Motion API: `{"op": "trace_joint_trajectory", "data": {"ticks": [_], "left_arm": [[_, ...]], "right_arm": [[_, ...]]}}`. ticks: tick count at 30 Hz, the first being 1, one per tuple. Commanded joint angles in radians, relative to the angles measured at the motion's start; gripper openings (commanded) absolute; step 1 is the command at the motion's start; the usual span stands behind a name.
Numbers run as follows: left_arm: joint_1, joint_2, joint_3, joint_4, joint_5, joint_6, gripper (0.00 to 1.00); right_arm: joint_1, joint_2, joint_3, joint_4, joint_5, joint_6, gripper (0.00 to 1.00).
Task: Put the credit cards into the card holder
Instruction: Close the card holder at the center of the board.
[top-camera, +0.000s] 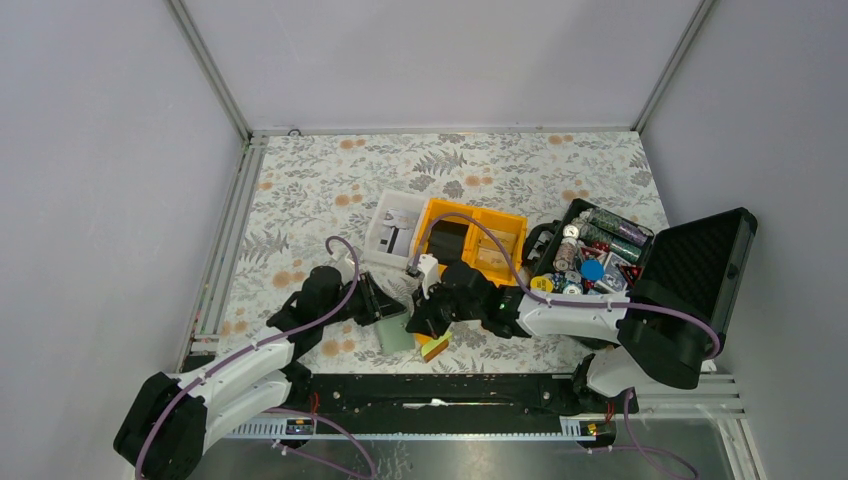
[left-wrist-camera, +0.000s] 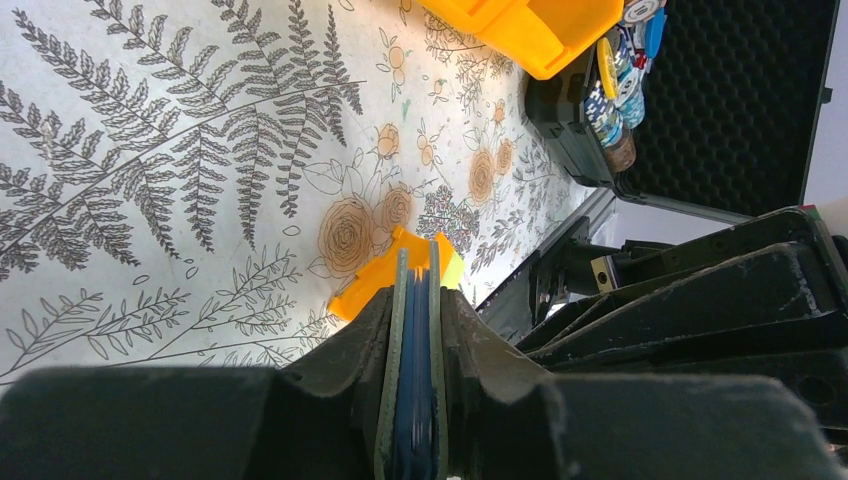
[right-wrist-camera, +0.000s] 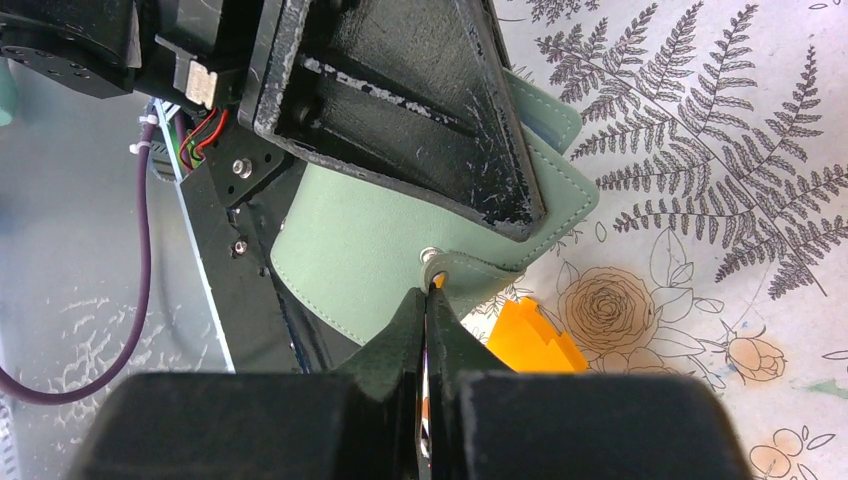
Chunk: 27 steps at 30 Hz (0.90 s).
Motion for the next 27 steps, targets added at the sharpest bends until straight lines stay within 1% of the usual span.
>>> {"op": "trace_joint_trajectory", "data": {"ticks": [1, 19, 27], "left_arm": [[-0.007, -0.014, 0.027, 0.051, -0.035, 0.001, 0.02], [-0.035, -0.016, 0.044, 0.035, -0.061, 0.003, 0.00], [-0.035, -0.008, 0.055, 0.030, -0.076, -0.011, 0.00]], "right_arm": [[0.019, 0.002, 0.053, 0.078, -0.002, 0.009, 0.00], [0.027, 0.043, 0.092, 0.062, -0.008, -0.007, 0.00], [0.060, 0.081, 0.118, -0.011, -0.014, -0.044, 0.00]]}}
